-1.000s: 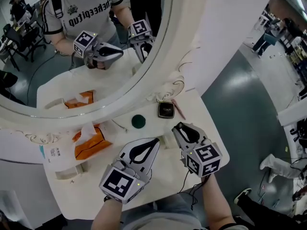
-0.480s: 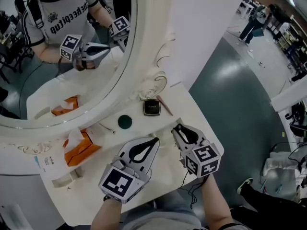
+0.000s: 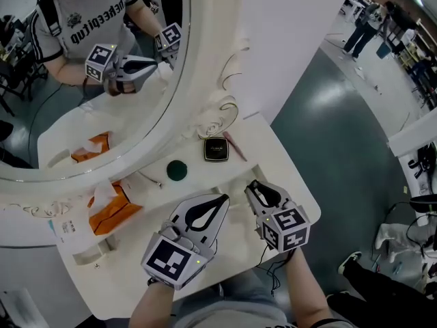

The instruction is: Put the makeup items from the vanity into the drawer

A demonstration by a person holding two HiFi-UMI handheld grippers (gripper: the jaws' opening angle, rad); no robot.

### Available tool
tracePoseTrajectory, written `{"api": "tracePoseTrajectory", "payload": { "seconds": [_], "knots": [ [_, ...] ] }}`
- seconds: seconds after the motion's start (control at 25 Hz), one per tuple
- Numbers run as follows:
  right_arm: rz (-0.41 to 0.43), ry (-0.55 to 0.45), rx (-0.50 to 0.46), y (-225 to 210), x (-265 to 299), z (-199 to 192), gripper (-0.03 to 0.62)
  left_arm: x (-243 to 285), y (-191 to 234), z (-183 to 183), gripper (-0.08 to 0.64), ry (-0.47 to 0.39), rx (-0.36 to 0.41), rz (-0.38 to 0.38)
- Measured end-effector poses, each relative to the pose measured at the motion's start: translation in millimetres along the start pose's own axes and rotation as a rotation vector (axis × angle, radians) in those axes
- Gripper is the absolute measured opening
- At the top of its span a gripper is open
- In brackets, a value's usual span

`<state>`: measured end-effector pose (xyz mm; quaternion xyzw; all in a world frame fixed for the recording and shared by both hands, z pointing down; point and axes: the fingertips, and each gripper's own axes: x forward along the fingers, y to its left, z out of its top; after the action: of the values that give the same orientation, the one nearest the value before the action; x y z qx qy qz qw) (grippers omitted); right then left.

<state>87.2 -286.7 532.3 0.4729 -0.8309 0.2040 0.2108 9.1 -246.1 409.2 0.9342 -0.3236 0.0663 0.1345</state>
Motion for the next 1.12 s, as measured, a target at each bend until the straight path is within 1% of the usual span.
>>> {"api": "tracePoseTrajectory", "payload": {
  "seconds": [0.4,1.12],
  "knots": [
    [0.005,0.029,-0.005,-2,8,-15,0.118,2,1,-8,0.026,0.014,-0.011,0.020],
    [0.001,0.030,0.002,-3,8,-17,0.131,2,1,-11,0.026,0.013,-0.020,0.025]
  ]
}}
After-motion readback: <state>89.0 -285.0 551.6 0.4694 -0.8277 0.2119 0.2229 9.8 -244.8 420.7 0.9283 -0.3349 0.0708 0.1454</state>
